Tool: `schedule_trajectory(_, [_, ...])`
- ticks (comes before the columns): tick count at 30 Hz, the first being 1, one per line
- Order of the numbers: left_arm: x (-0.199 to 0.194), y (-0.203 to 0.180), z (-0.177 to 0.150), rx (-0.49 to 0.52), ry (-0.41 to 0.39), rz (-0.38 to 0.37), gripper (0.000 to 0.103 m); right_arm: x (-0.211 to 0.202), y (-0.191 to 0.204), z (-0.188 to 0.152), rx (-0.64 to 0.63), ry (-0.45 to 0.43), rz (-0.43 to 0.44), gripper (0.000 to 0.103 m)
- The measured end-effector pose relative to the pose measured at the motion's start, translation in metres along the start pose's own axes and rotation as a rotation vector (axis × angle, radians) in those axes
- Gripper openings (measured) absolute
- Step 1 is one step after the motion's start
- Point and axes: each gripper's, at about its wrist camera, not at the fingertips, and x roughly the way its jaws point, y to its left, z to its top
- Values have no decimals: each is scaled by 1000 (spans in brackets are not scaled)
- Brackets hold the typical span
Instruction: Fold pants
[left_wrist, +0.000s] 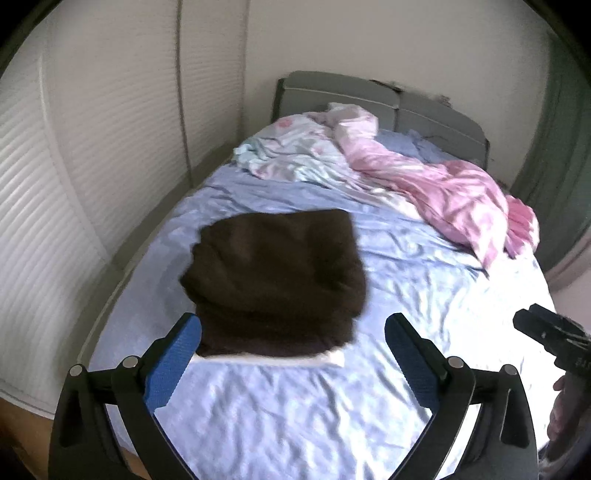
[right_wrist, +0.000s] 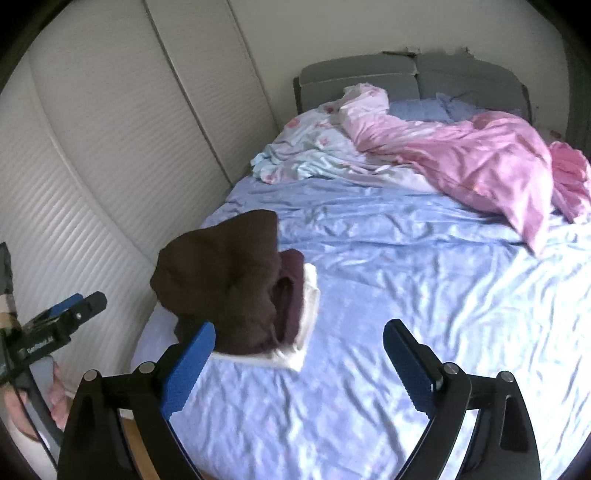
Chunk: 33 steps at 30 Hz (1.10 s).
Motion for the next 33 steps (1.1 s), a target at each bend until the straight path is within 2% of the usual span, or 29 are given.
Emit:
schedule_trajectory(7, [-44, -83, -24, 27, 27, -98, 103, -82, -41, -32, -34, -15, -60, 93])
schedule_trajectory(12, [-72, -140, -48, 82, 16, -94, 103, -137, -72, -56, -43, -25, -94, 93])
schedule_trajectory(17, [-91, -190, -71, 131, 54, -138, 103, -182, -114, -83, 0, -23, -125, 93])
schedule_trajectory(22, [-103, -231, -87, 154, 84, -178, 103, -212, -149, -104, 36, -21, -175, 93])
schedule_trajectory(25, [-109, -253, -95, 182, 89, -175, 103, -227, -167, -115, 62, -13, -195, 93])
schedule_trajectory(33, [-125, -281, -108, 217, 79, -142, 103, -256, -195, -137, 93, -2, -218, 93])
